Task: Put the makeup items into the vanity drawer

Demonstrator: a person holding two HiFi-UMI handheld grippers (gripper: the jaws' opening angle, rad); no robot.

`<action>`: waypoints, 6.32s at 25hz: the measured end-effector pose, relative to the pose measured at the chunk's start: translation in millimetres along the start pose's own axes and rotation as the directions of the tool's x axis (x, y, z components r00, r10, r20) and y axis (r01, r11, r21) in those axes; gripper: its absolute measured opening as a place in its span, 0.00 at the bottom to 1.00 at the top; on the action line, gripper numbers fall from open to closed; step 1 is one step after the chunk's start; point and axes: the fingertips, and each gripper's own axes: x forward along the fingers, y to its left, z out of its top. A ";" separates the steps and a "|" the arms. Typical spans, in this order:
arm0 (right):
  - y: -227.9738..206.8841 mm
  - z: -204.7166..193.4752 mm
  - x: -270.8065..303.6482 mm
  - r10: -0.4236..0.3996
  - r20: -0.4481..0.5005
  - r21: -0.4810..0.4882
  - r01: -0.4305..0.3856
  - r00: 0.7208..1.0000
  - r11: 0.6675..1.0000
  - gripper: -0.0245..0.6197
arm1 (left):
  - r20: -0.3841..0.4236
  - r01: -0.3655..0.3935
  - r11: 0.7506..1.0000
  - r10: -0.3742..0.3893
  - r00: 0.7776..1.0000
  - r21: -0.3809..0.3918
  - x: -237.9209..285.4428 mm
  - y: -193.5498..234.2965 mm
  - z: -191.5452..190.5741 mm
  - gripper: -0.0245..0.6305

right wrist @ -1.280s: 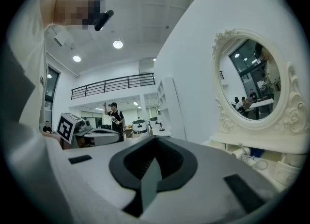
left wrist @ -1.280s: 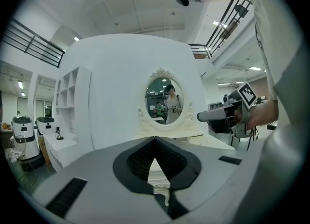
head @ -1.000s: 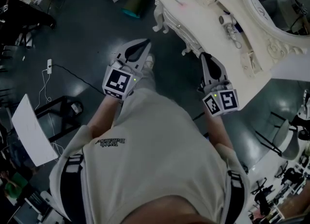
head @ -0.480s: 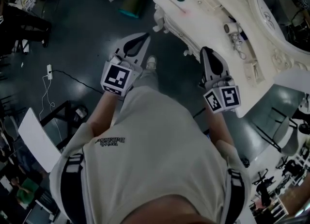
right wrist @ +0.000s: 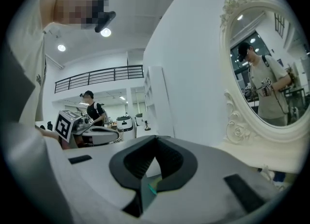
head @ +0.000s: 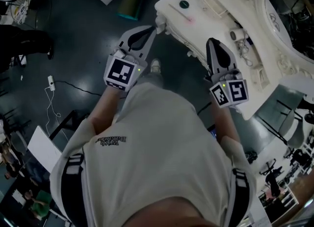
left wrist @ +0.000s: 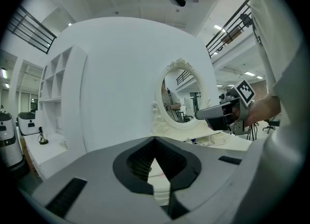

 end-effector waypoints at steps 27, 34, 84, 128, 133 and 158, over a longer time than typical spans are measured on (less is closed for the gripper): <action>-18.4 28.7 66.5 0.005 -0.006 -0.052 -0.006 1.000 0.999 0.04 | 0.018 0.024 1.000 -0.023 1.000 -0.019 37.2 52.6 11.7 0.06; -29.6 24.5 66.5 0.078 -0.019 -0.055 -0.079 0.997 0.995 0.04 | -0.002 -0.019 0.999 0.019 1.000 -0.046 43.1 41.8 14.8 0.06; -125.4 -300.3 235.6 0.100 -0.766 -0.162 -0.341 0.635 0.926 0.25 | -0.456 0.010 0.973 -0.117 0.882 -0.229 231.3 51.2 -272.1 0.06; -122.0 -73.3 192.5 0.014 -0.373 -0.243 -0.113 0.928 0.963 0.08 | -0.253 -0.013 0.998 -0.001 0.967 -0.053 205.3 68.9 -98.1 0.06; -102.9 -10.5 157.9 0.024 -0.245 -0.294 -0.098 0.969 0.951 0.08 | -0.150 -0.022 1.000 0.019 0.988 -0.020 185.3 64.0 -36.4 0.06; -67.8 56.2 46.0 -0.001 -0.013 -0.294 -0.003 1.000 0.956 0.08 | 0.070 0.016 0.998 -0.021 0.997 0.063 126.9 4.7 73.3 0.06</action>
